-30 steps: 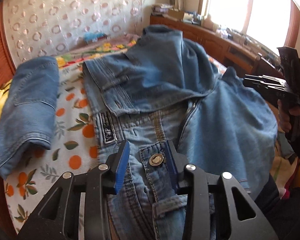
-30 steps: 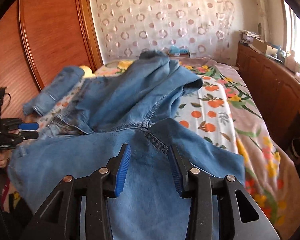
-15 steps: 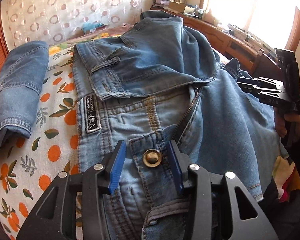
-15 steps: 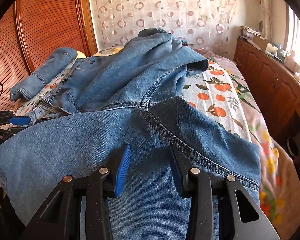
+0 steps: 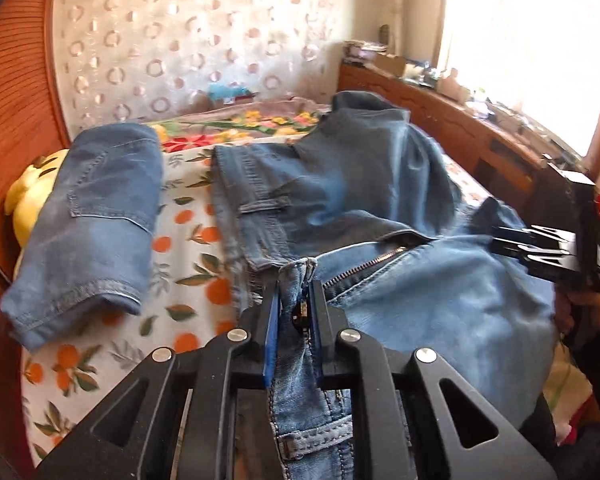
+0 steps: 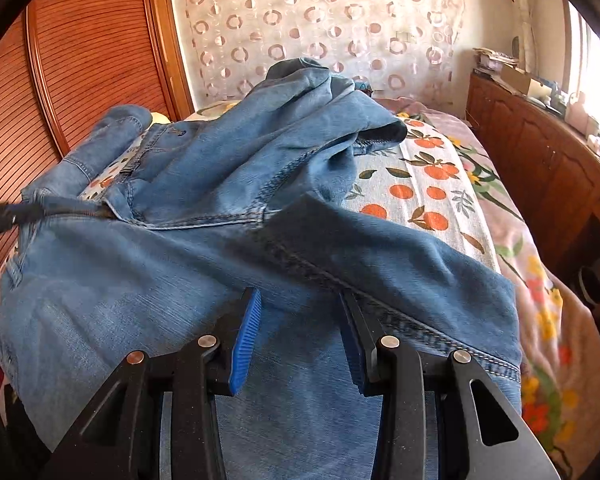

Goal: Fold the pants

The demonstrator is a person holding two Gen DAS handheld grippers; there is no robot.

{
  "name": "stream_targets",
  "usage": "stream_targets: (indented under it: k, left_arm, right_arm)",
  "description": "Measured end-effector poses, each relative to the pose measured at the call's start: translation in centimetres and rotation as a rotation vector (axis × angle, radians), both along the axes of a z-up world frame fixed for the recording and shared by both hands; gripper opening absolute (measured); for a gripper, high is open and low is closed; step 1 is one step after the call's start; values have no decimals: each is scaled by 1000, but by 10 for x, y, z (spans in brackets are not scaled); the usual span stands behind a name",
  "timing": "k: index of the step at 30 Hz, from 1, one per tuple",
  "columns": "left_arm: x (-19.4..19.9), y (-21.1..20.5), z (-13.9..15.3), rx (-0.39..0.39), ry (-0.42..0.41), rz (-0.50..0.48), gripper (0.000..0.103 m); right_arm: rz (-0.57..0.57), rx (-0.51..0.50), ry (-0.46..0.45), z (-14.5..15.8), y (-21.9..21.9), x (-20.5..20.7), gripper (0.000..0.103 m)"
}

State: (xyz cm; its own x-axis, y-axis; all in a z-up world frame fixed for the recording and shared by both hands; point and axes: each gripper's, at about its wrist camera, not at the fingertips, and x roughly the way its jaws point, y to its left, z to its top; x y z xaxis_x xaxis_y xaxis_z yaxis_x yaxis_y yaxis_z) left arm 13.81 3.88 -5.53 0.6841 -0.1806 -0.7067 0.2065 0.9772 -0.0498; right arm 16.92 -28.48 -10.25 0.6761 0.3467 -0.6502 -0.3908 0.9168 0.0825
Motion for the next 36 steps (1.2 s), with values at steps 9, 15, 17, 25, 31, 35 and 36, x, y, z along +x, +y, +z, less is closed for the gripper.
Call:
stream_targets:
  k: [9,15,17,25,31,35,36]
  left_arm:
    - [8,-12,-15,24,40,9,40]
    - [26,-18,5,3,-27,-19,51]
    - [41,-22,3,13,-25,-14,51]
    - [77,-26,-25,16,45,1,51]
    - [80,-22,-29,-15,70,12,51]
    - [72,-27,-27,20,29,22,51]
    - [71,-28,-27,25,21,24,51]
  right_arm:
    - [-13,-16,0,5,-3,1,41]
    - [-10,-5,-36,30,-19,18,41]
    - [-23,-17,-41,37,-27,36,41]
    - [-36,-75,-10,43,-49,133,41]
    - [32,-74,24,35,-36,191,41]
    - [59,-101,40,28,-23,214,41]
    - [63,-106,45,26,-20,219,41]
